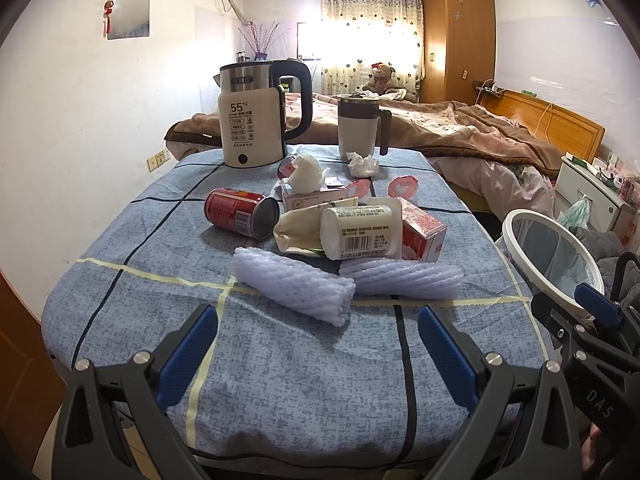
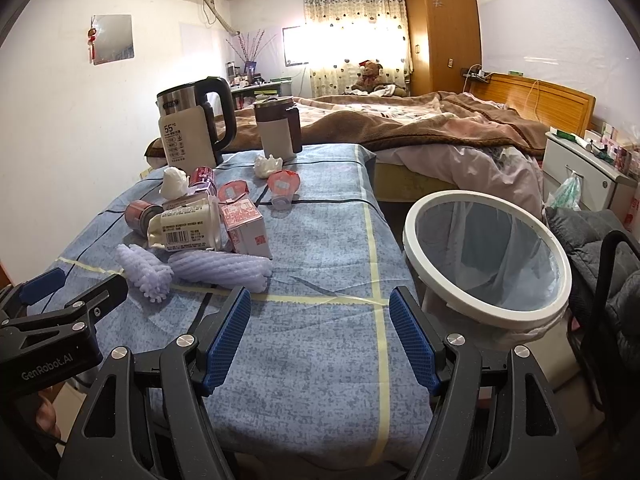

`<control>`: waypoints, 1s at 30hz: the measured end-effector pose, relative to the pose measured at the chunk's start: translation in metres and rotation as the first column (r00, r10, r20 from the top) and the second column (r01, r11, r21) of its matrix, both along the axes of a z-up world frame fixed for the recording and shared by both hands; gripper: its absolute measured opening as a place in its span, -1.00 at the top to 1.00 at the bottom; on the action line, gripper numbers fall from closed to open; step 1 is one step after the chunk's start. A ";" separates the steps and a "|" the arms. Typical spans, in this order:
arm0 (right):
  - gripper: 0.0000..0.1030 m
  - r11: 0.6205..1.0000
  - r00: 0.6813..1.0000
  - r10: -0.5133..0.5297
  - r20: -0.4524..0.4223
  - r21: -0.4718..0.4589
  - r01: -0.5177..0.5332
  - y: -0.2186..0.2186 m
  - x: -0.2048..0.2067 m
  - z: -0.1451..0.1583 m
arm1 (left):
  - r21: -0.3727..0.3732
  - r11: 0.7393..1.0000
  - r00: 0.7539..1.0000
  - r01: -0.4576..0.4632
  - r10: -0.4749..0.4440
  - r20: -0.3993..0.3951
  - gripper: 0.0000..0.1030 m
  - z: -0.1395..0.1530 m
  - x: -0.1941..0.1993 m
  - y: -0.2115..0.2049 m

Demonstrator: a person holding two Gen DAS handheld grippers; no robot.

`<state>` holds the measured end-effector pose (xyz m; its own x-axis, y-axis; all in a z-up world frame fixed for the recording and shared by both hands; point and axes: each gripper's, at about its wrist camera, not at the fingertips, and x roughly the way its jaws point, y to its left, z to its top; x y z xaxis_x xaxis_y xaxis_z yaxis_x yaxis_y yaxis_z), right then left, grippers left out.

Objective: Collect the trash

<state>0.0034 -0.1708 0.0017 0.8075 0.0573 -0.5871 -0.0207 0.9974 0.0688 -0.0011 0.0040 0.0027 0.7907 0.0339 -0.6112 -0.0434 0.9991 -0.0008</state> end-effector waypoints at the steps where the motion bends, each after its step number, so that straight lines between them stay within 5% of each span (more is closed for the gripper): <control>1: -0.40 1.000 1.000 0.000 0.000 -0.001 0.000 0.000 0.000 0.000 | 0.000 1.000 1.000 0.000 0.000 -0.001 -0.97 0.000 0.000 0.000; 30: -0.40 1.000 1.000 -0.014 0.006 0.003 0.014 -0.006 -0.003 0.002 | 0.005 1.000 1.000 0.007 -0.007 -0.001 -0.97 -0.002 0.004 0.000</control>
<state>0.0006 -0.1764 0.0037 0.8120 0.0472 -0.5818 -0.0070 0.9974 0.0712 0.0025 0.0045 0.0010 0.7904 0.0310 -0.6118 -0.0362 0.9993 0.0039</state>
